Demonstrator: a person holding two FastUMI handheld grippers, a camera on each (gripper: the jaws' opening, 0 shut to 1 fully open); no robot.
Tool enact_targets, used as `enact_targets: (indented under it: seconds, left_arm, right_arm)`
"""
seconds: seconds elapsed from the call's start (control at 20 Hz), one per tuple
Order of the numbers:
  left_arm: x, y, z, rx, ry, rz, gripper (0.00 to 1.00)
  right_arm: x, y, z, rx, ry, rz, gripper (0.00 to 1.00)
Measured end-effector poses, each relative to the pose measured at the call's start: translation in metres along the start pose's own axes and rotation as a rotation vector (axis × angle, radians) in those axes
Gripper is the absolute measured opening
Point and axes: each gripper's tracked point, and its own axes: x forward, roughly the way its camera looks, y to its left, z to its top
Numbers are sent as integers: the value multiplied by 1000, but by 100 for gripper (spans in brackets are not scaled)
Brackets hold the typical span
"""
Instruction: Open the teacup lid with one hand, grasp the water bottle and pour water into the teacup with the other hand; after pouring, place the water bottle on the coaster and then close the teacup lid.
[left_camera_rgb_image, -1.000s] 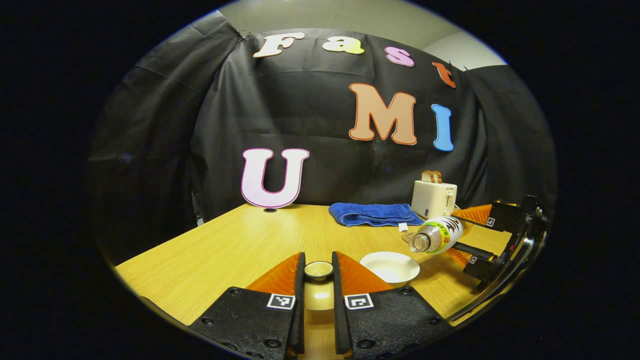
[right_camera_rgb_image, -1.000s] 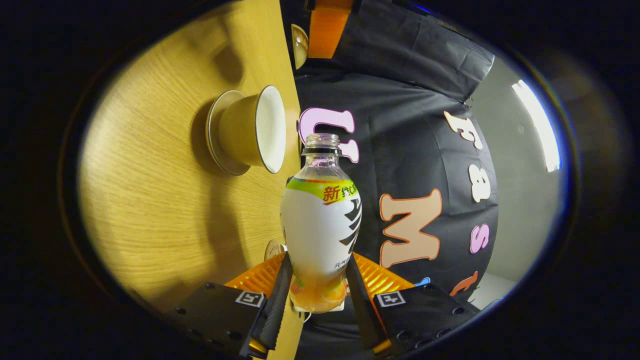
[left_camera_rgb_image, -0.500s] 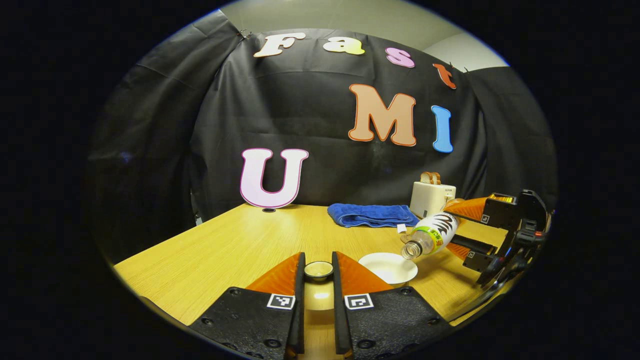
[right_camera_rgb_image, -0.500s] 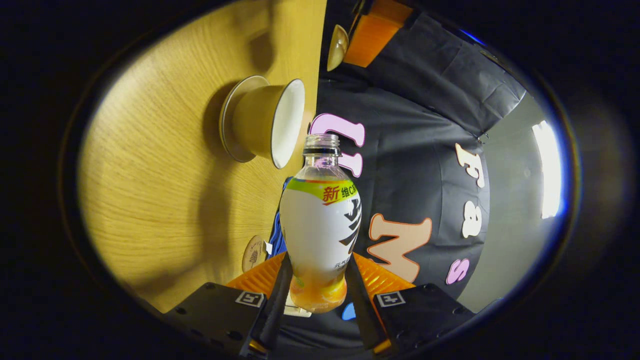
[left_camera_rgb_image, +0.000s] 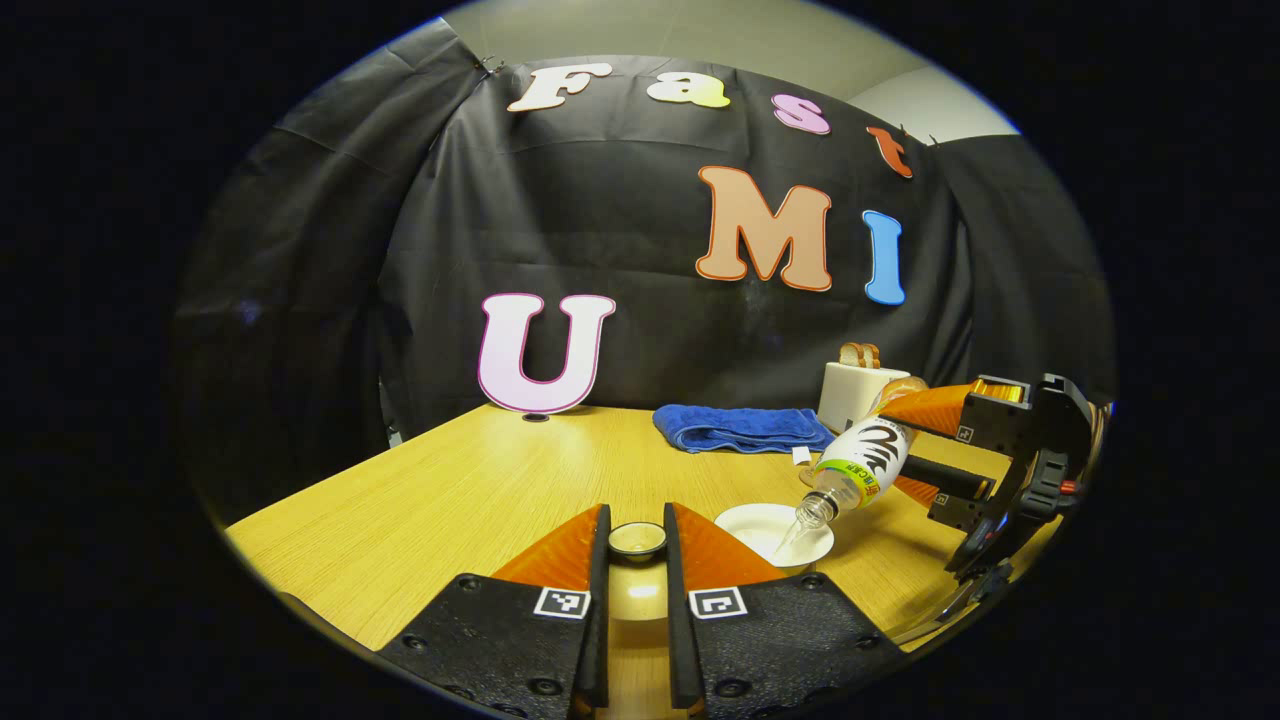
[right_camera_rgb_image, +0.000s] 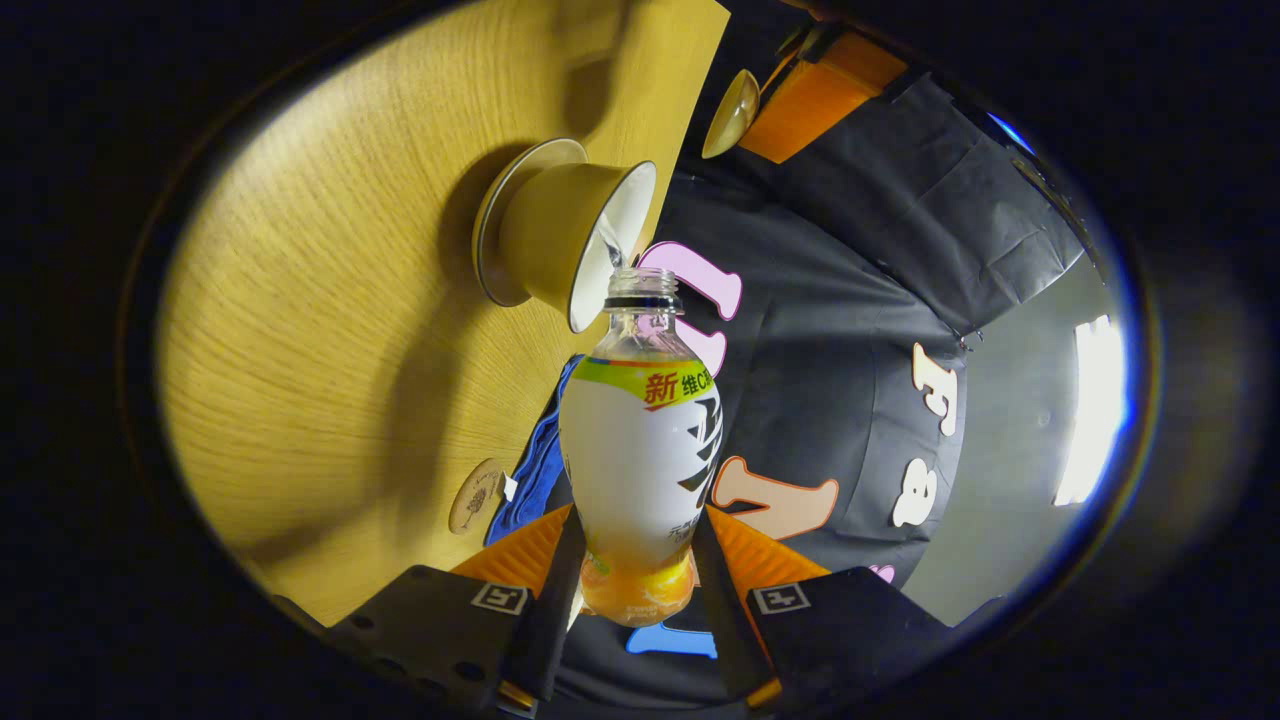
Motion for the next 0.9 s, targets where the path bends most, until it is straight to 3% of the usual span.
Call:
enact_targets:
  seconds: [0.45,0.9]
  left_arm:
    - [-1,-1,1,-14,3,-7,21]
    - [-3,-6,5,-11,-7,-20,21]
  right_arm:
    - [0,-9,-2,-132,-18,-17,65]
    - [-13,19,2,121,24,89,66]
